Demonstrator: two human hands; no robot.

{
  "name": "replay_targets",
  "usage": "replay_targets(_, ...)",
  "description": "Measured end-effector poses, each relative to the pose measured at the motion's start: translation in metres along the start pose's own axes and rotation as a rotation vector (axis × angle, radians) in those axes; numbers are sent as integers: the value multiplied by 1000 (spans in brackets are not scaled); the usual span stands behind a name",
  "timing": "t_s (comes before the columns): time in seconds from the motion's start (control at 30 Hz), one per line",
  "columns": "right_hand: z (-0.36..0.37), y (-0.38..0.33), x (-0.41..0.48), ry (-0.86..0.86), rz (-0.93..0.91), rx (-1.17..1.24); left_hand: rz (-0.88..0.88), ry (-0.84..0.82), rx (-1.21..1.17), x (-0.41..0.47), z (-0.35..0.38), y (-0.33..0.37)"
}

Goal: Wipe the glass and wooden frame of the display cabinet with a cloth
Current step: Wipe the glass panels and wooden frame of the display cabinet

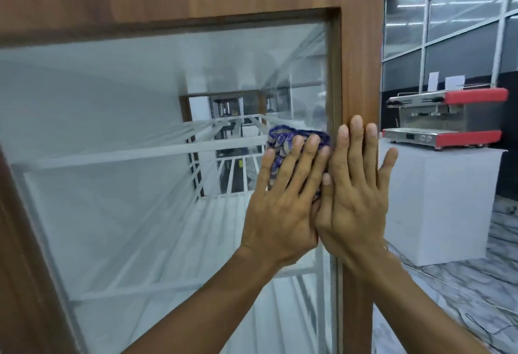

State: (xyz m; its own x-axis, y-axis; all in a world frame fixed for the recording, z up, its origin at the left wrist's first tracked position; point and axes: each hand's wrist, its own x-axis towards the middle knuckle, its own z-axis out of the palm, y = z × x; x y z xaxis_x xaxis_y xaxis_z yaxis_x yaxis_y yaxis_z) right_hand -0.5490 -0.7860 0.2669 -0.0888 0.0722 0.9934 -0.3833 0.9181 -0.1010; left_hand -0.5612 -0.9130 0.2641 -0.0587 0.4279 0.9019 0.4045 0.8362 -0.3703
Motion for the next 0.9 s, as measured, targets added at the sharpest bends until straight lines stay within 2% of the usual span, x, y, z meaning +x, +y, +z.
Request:
replay_targets(0.13,18,-35,-16,-16,-70,3,-33,23,14,-25,-15,-30)
replay_targets(0.3,55,-102,-24,-37,-166,172,-72,72,84,-68,-42,-88)
replay_targets(0.5,93,-201,-35,-70,-306,148,-209,43,230,-126,-83,-164)
replay_targets(0.63,111,-249,-51,-103,-386,137,-259,61,221,-161,-105,-213)
replay_targets(0.77,120,-268,-68,-130,-419,137,-319,111,252,-180,-103,-221)
replay_targets(0.9,119,-237,-86,-111,-439,68,-343,118,238,-219,-92,-200)
